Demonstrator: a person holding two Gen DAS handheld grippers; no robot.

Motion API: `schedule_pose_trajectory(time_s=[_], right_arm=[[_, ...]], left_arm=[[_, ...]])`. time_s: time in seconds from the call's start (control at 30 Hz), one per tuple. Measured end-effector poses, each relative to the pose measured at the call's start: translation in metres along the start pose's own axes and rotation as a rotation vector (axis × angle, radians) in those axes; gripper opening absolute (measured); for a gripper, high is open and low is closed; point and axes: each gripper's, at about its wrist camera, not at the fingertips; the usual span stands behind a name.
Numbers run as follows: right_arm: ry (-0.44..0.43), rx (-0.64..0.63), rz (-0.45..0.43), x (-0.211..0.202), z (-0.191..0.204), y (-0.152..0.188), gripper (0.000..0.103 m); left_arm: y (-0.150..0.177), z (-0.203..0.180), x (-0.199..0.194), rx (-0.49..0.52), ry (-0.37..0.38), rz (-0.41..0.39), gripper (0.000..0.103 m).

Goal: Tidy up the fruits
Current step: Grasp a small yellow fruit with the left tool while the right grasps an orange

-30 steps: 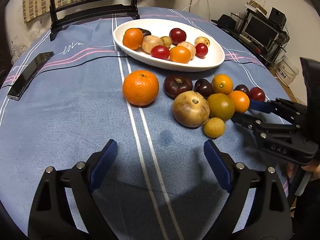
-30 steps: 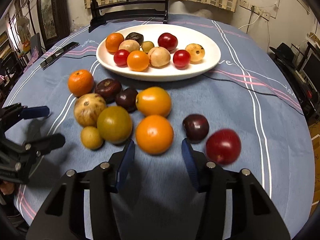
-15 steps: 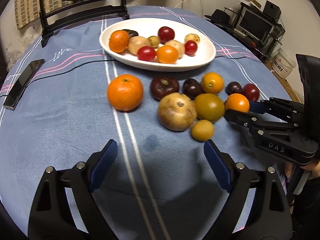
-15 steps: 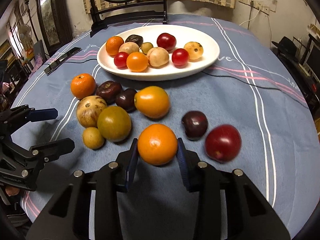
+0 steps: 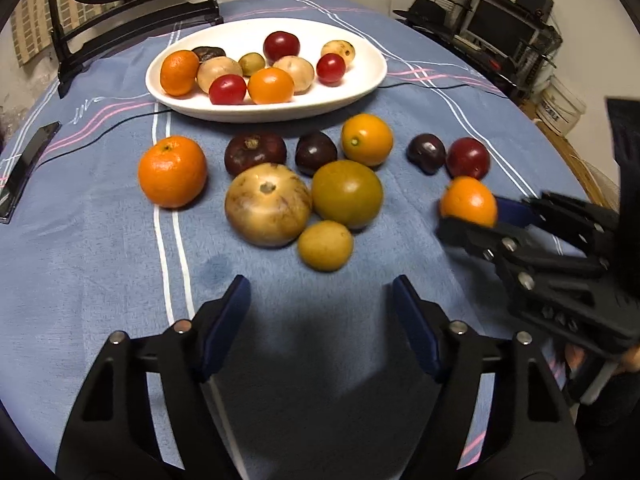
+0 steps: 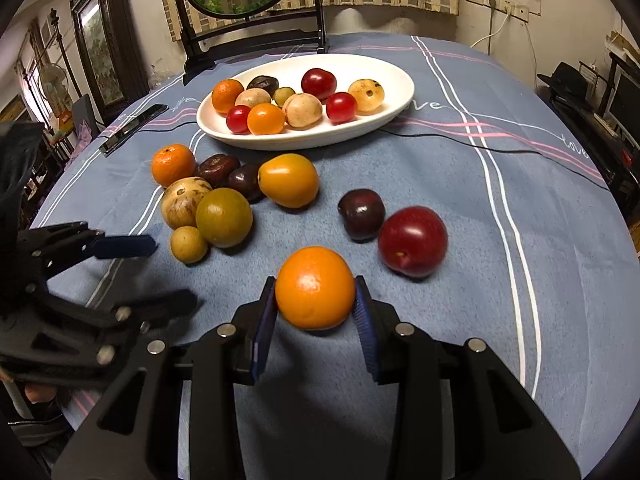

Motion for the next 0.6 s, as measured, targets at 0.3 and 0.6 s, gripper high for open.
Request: schedule_pose_trajectory(time_s=[0.3,0.6], right_arm=[[-0.026,0.004,-0.025,-0.008,0.000,0.007,0.038],[-0.033,-0.007,-0.024,-0.010,0.006,0.009,0.038]], left_arm=[[-0.016,-0.007,0.006,-0.065,-0.118,0.012,0.046],[-0.014,-0.001,0.002,-0.112,-0.106,-0.018,0.027]])
Point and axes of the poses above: each gripper's, at about its wrist camera, not at the fingertips, and x roughly the way its jaws point, z to its left, y to its underside, and after that the axes turned 6 degrees about -x, right-handed
